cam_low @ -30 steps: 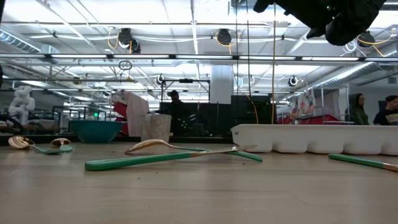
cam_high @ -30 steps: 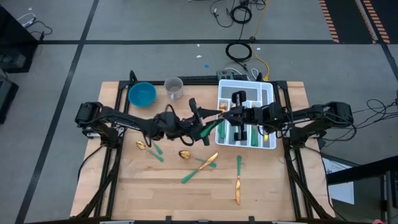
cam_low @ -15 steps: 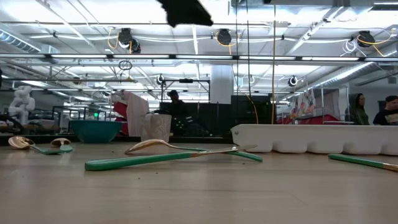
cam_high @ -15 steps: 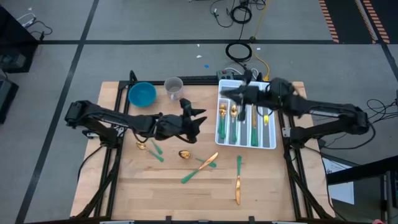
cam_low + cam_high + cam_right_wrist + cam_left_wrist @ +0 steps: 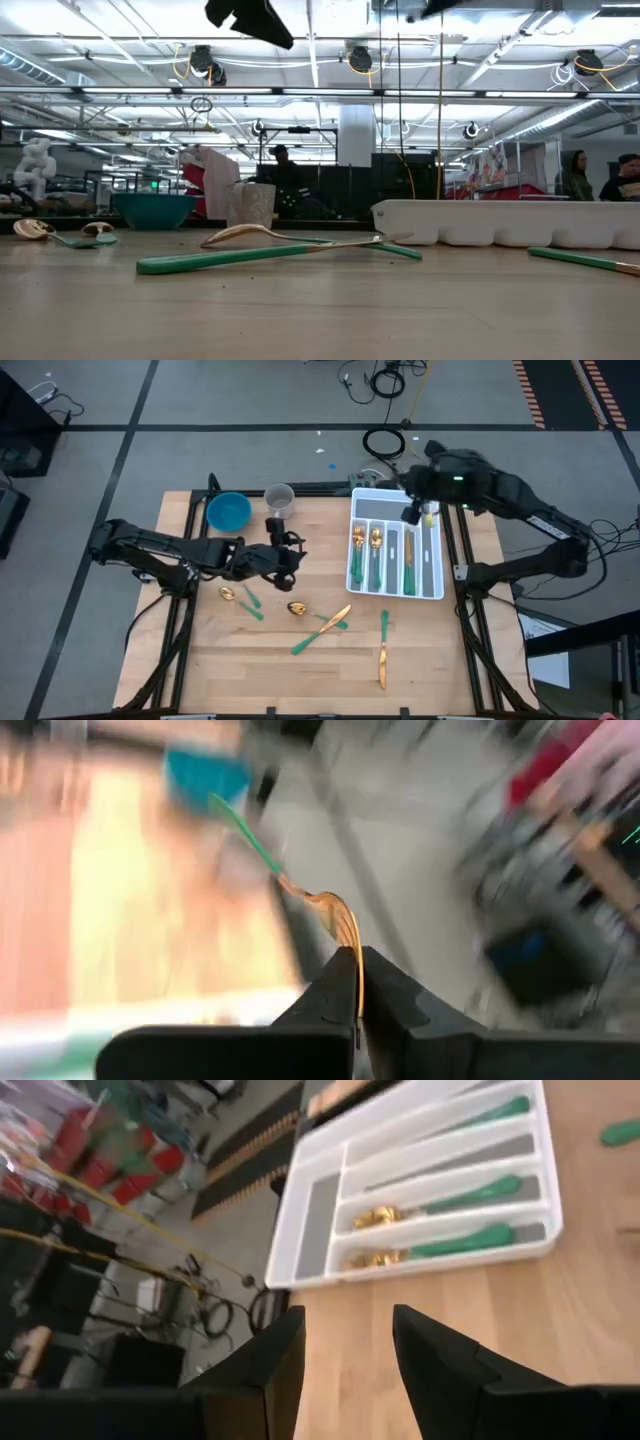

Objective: Sort silverware
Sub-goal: Put the green fork into the white silverware organizer, then put the green knife into the white silverware organizer

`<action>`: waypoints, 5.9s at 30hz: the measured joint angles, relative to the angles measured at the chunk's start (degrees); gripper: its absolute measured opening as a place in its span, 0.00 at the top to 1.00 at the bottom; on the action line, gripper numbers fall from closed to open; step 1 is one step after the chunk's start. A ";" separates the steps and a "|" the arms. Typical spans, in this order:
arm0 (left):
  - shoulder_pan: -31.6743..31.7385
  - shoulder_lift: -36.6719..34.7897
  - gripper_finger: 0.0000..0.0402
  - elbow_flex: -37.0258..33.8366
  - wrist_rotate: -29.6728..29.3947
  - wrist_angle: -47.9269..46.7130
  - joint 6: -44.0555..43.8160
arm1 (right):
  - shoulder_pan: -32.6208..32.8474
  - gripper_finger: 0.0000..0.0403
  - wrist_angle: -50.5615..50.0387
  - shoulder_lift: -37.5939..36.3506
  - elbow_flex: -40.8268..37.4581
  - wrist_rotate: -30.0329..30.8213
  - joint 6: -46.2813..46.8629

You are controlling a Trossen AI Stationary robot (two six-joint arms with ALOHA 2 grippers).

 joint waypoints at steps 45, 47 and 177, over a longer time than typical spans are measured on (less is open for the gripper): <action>-4.79 -0.04 0.60 0.00 4.52 -16.95 -11.84 | -11.91 1.00 -39.92 53.20 20.54 -27.12 -18.13; -4.79 -0.04 0.60 0.00 4.55 -16.95 -11.72 | -11.94 1.00 -38.52 54.27 20.54 -27.11 -19.19; -4.09 -20.44 0.60 -36.22 13.90 24.80 -22.47 | 47.46 0.58 12.13 21.52 -35.84 -9.04 -13.05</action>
